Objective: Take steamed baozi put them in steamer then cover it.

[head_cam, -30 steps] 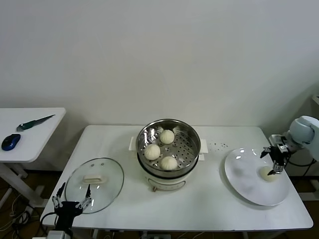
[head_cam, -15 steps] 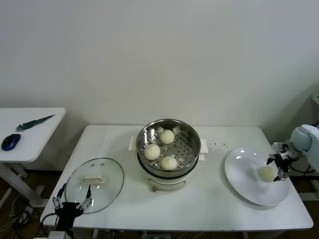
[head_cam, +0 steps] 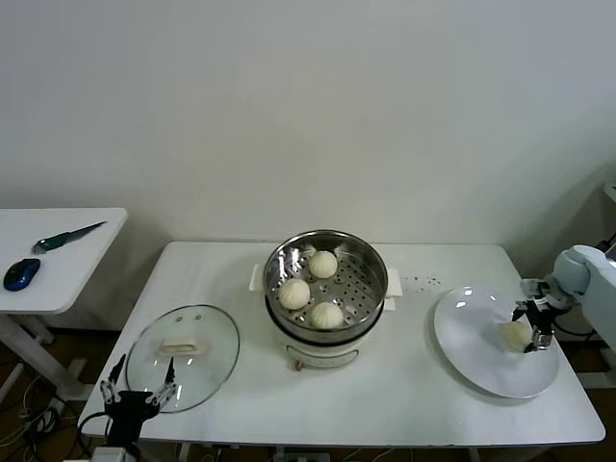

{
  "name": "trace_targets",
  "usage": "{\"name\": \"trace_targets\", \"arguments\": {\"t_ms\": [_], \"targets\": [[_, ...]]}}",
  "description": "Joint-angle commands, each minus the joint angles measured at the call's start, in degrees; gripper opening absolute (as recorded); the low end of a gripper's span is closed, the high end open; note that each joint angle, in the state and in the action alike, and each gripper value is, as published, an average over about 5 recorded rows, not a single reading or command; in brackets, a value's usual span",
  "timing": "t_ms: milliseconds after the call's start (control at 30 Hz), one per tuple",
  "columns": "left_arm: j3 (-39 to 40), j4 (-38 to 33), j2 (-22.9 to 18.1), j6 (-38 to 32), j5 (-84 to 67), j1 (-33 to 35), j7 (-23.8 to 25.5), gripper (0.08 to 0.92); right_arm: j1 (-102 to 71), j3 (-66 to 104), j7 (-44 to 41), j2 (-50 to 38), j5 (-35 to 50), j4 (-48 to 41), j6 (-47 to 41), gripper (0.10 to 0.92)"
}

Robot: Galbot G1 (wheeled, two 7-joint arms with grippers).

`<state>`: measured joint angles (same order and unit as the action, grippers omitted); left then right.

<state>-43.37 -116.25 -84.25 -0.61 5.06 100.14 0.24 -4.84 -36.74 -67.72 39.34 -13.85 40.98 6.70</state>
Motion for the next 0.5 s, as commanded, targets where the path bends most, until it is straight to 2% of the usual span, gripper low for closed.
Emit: {"name": "trace_targets", "arguments": {"t_ms": [33, 233, 500], "targets": [[0.1, -0.3, 0.0, 0.1, 0.1, 0.1, 0.1, 0.823, 0.0, 1.1, -0.4, 0.4, -0.7, -0.9, 0.5, 0.703], [0.0, -0.5, 0.1, -0.1, -0.2, 0.4, 0.1, 0.823, 4.6, -3.5, -0.6, -1.3, 4.5, 2.1, -0.8, 0.672], [0.4, -1.0, 0.7, -0.4, -0.7, 0.7, 0.1, 0.823, 29.5, -28.6, 0.3, -0.5, 26.8, 8.8, -7.1, 0.670]]}}
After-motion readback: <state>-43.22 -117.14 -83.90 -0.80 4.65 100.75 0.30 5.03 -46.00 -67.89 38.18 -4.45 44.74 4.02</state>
